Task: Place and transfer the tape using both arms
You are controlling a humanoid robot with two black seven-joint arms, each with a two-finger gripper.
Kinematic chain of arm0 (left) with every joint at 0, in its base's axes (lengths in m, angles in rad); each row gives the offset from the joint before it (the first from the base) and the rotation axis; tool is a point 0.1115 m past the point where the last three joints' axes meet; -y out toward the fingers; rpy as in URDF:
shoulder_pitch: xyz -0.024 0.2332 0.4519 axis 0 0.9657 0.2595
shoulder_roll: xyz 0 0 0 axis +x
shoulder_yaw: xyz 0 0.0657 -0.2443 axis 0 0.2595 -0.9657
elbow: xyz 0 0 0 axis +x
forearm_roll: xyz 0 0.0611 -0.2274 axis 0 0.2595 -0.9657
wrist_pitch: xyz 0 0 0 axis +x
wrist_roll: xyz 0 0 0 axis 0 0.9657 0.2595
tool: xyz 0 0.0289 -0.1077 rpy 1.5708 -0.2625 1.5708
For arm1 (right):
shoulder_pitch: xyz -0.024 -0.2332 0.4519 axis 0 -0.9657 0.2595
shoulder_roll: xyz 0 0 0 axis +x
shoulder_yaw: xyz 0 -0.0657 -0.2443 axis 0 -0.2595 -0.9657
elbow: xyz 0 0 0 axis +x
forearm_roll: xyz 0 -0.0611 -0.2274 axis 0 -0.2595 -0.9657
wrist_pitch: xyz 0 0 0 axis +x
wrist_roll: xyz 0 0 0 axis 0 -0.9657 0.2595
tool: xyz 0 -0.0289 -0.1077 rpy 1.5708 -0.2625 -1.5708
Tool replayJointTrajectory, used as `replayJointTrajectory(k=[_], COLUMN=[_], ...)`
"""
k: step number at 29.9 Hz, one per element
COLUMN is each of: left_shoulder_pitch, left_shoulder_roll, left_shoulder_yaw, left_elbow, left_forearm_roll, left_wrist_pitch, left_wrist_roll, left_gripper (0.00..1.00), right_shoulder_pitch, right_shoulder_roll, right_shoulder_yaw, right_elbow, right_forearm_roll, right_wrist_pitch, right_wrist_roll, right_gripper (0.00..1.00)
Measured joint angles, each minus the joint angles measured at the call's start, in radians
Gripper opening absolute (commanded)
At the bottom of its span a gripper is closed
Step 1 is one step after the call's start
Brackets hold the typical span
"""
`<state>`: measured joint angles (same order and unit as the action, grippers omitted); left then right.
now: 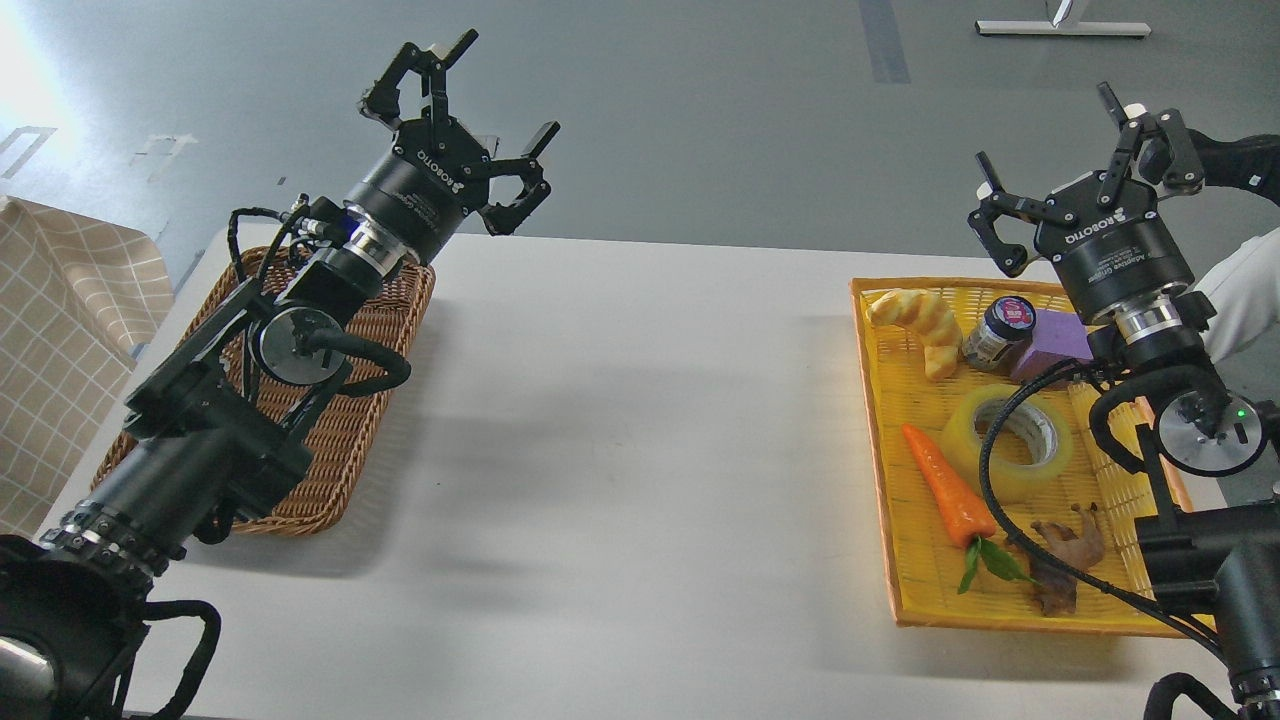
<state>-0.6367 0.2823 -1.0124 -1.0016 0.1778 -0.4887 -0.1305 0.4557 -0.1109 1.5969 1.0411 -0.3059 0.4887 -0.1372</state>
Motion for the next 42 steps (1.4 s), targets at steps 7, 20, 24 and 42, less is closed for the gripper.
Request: replayJointTrajectory(k=[7,20,24,42], left_shoulder_pitch=[0.000,0.000,0.000,0.000], left_shoulder_roll=[0.001,-0.001,-0.002,-0.002], left_shoulder_yaw=[0.000,-0.010,-0.011,-0.009], left_elbow=[0.000,0.000,0.000,0.000], left_forearm_roll=[0.000,0.000,0.001,0.002], left_wrist_pitch=[0.000,0.000,0.000,0.000], left_wrist_roll=[0.000,-0.016,-0.022,-0.027], left_gripper=[0.98,0.98,0.98,0.98], right_shoulder_pitch=[0.000,0.001,0.002,0.006], right_shoulder_roll=[0.000,-0.006,-0.016,-0.086], right_shoulder_yaw=[0.000,-0.002,-0.002,-0.098], right_elbow=[0.001,0.009,0.012,0.014], right_forearm_roll=[0.002,0.001,0.002,-0.021], right_wrist_pitch=[0.000,0.000,0.000,0.000], right_wrist_roll=[-0.001,-0.001,0.000,0.001], right_gripper=[1.00,1.00,1.00,1.00])
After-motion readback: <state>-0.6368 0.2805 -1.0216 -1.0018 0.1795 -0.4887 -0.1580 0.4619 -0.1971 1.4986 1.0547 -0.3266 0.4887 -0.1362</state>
